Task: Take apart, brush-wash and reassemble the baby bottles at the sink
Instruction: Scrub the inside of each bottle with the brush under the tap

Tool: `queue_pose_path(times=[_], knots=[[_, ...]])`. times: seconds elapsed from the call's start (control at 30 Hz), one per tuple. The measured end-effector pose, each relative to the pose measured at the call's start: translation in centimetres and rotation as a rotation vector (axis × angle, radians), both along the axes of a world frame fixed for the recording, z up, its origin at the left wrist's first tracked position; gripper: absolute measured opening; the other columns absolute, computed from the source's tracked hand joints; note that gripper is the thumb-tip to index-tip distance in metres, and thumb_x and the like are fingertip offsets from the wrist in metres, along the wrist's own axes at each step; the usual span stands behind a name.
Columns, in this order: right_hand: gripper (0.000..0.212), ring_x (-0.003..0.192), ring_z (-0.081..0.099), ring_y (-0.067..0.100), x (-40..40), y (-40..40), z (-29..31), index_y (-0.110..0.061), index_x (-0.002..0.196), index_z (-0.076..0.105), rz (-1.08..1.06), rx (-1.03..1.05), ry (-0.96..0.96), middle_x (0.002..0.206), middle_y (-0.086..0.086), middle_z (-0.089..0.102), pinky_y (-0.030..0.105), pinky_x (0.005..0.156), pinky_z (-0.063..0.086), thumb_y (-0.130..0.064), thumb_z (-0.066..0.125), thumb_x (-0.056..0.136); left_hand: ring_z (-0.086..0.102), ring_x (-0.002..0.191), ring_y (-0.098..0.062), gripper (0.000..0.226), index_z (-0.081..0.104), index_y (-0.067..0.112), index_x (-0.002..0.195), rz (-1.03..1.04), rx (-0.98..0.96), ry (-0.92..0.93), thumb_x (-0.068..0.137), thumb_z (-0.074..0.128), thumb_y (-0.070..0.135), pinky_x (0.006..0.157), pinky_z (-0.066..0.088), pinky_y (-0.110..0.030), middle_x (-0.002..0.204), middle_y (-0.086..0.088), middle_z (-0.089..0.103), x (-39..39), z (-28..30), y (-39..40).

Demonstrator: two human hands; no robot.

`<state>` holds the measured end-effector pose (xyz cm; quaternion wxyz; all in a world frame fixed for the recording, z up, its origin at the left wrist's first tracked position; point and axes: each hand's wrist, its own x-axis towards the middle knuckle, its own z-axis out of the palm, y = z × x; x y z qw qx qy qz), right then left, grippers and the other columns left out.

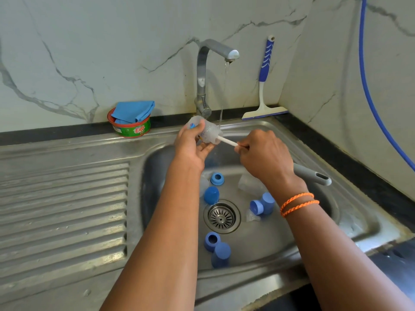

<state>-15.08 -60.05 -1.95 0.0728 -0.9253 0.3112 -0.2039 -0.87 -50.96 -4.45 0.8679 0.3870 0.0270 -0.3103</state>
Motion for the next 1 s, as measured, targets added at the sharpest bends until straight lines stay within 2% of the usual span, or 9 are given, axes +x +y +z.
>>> queue_pose_path(times=[0.17, 0.37, 0.43, 0.53, 0.63, 0.73, 0.83, 0.93, 1.0], knots=[[0.021, 0.064, 0.055, 0.014, -0.9, 0.0, 0.2, -0.023, 0.109, 0.082, 0.149, 0.113, -0.019, 0.076, 0.0, 0.065, 0.026, 0.053, 0.032, -0.032, 0.064, 0.104, 0.071, 0.102, -0.035, 0.021, 0.06, 0.013, 0.11, -0.009, -0.042, 0.077, 0.094, 0.075, 0.011, 0.077, 0.065, -0.048, 0.12, -0.019, 0.064, 0.0, -0.2, 0.7], [0.036, 0.056, 0.044, 0.023, 0.6, 0.0, -1.1, -0.02, 0.072, 0.063, 0.102, 0.11, -0.122, 0.062, 0.001, 0.049, 0.034, 0.052, 0.034, -0.033, 0.061, 0.106, 0.073, 0.104, -0.036, 0.045, 0.061, 0.01, 0.129, 0.016, 0.0, 0.018, 0.089, 0.081, 0.018, 0.079, 0.065, -0.048, 0.126, -0.02, 0.064, -0.3, 0.1, 0.1], [0.032, 0.057, 0.046, 0.02, 0.8, 0.1, -1.2, -0.022, 0.077, 0.061, 0.046, 0.073, -0.102, 0.067, 0.001, 0.051, 0.032, 0.052, 0.033, -0.033, 0.059, 0.107, 0.072, 0.104, -0.037, 0.051, 0.061, 0.012, 0.133, 0.031, 0.025, 0.005, 0.088, 0.083, 0.02, 0.077, 0.065, -0.049, 0.127, -0.019, 0.063, -0.3, 0.2, -0.1], [0.02, 0.071, 0.062, 0.023, 1.1, -0.3, -1.0, -0.02, 0.101, 0.074, -0.013, 0.093, -0.058, 0.086, 0.004, 0.064, 0.037, 0.062, 0.053, -0.036, 0.062, 0.105, 0.071, 0.104, -0.035, 0.042, 0.065, 0.019, 0.126, 0.054, 0.091, -0.06, 0.088, 0.082, 0.016, 0.078, 0.065, -0.05, 0.123, -0.014, 0.065, -0.2, 0.2, -0.5], [0.021, 0.074, 0.063, 0.026, 1.2, -0.9, -0.9, -0.019, 0.106, 0.074, -0.011, 0.13, -0.004, 0.089, 0.007, 0.064, 0.037, 0.062, 0.05, -0.036, 0.063, 0.102, 0.068, 0.108, -0.032, 0.029, 0.067, 0.027, 0.111, 0.048, 0.163, -0.171, 0.092, 0.076, 0.008, 0.069, 0.065, -0.042, 0.119, -0.008, 0.067, 0.0, -0.1, -0.5], [0.021, 0.066, 0.059, 0.025, 1.1, -1.0, -1.1, -0.016, 0.099, 0.075, 0.085, 0.184, 0.015, 0.081, 0.008, 0.062, 0.036, 0.058, 0.045, -0.035, 0.067, 0.099, 0.067, 0.112, -0.037, 0.03, 0.065, 0.021, 0.122, 0.029, 0.096, -0.12, 0.096, 0.066, 0.004, 0.082, 0.064, -0.053, 0.127, -0.015, 0.062, 0.3, -0.4, -0.3], [0.018, 0.059, 0.056, 0.023, 0.6, -0.6, -0.9, -0.014, 0.091, 0.079, 0.19, 0.233, 0.058, 0.069, 0.005, 0.061, 0.043, 0.056, 0.051, -0.028, 0.07, 0.098, 0.062, 0.111, -0.037, 0.012, 0.058, 0.013, 0.108, 0.028, -0.075, 0.076, 0.099, 0.057, 0.005, 0.099, 0.054, -0.062, 0.119, -0.021, 0.055, 0.1, -0.3, 0.3], [0.017, 0.059, 0.061, 0.025, 0.3, -0.2, -0.2, -0.014, 0.089, 0.082, 0.274, 0.271, 0.069, 0.065, 0.005, 0.066, 0.044, 0.062, 0.057, -0.022, 0.071, 0.099, 0.062, 0.107, -0.033, 0.026, 0.057, 0.011, 0.114, 0.028, -0.152, 0.157, 0.097, 0.071, 0.024, 0.098, 0.056, -0.056, 0.119, -0.019, 0.056, 0.2, 0.0, 0.6], [0.017, 0.055, 0.054, 0.02, 0.3, 0.1, -0.1, -0.015, 0.088, 0.082, 0.301, 0.301, 0.053, 0.063, 0.006, 0.066, 0.042, 0.06, 0.054, -0.022, 0.072, 0.1, 0.063, 0.092, -0.024, 0.037, 0.059, 0.009, 0.112, 0.029, -0.104, 0.142, 0.09, 0.081, 0.03, 0.098, 0.058, -0.047, 0.105, -0.012, 0.058, 0.4, 0.1, 0.6]])
